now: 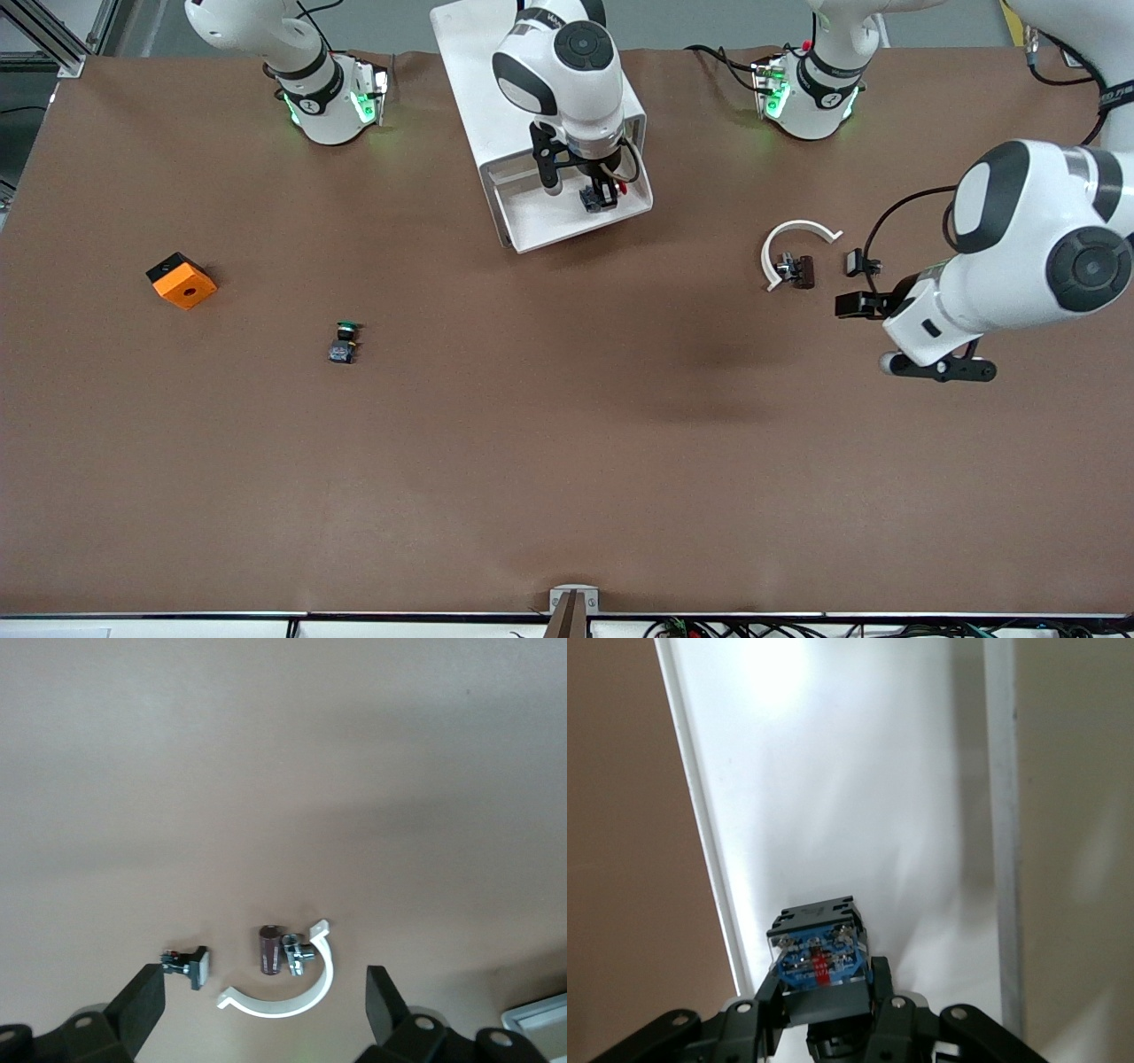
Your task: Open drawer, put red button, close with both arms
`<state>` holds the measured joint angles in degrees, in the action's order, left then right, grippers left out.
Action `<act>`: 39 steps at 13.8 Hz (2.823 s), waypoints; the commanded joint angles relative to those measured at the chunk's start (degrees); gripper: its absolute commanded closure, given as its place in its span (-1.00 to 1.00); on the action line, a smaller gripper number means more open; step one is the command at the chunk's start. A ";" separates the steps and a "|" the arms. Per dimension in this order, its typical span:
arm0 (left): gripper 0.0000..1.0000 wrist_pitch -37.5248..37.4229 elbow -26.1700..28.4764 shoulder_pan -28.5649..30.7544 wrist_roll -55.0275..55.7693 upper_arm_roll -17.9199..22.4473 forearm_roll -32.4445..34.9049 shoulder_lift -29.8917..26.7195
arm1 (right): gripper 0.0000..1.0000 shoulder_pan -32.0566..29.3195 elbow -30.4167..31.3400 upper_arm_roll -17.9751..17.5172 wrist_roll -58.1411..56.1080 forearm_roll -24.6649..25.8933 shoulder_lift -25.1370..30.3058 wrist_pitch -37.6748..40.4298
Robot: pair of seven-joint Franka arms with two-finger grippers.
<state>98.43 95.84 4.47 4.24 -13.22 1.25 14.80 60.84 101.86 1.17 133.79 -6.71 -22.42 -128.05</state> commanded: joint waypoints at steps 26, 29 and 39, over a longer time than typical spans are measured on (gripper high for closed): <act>-1.00 12.13 9.55 -5.70 18.16 -11.38 -5.21 -3.30 | -1.00 -11.43 -17.82 -0.20 -10.63 -4.54 -1.22 20.18; -1.00 13.62 6.56 -8.42 24.31 -11.47 -5.12 2.41 | -1.00 -15.83 -21.26 -0.20 -20.38 -4.54 -0.96 25.12; -1.00 17.32 0.14 -17.56 46.10 -11.21 -0.82 12.53 | -1.00 -33.93 -24.34 0.06 -59.31 -4.45 0.36 31.44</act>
<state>115.80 98.65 -11.29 46.05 -24.35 -2.15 24.92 30.11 78.42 2.16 81.01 -10.17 -22.60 -98.97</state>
